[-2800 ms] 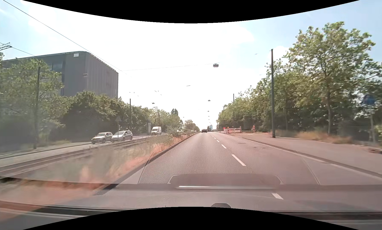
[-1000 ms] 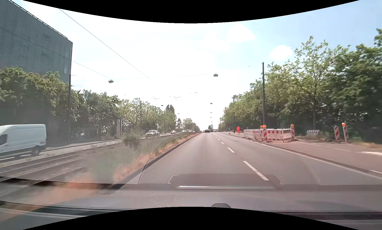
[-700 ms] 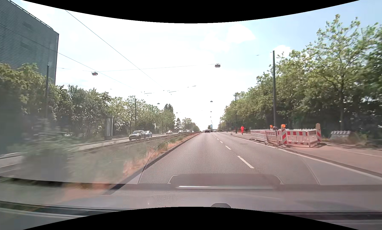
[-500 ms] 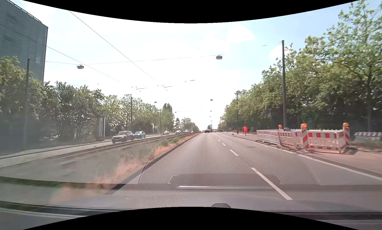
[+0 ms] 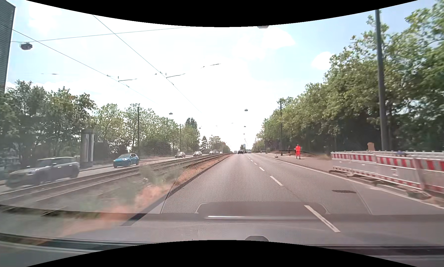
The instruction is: Follow the waypoints while adhering to traffic rules and regulations
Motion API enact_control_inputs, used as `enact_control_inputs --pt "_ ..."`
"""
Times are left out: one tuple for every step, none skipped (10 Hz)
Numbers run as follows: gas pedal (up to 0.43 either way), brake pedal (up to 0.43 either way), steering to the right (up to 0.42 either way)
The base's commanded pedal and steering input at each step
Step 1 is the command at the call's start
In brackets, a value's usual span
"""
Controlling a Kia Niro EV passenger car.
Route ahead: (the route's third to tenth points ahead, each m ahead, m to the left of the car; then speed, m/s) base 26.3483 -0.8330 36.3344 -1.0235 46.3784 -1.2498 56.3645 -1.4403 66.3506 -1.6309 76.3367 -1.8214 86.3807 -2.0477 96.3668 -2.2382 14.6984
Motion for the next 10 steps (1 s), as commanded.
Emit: enact_control_inputs --pt "0.150 0.000 -0.001" --pt "0.138 0.000 -0.001" --pt "0.130 0.000 -0.001" --pt "0.118 0.000 -0.001" --pt "0.087 0.000 -0.001" --pt "0.079 0.000 -0.001" --pt "0.079 0.000 0.000" --pt "0.067 0.000 -0.001" --pt "0.067 0.000 -0.001" --pt "0.059 0.000 -0.001"
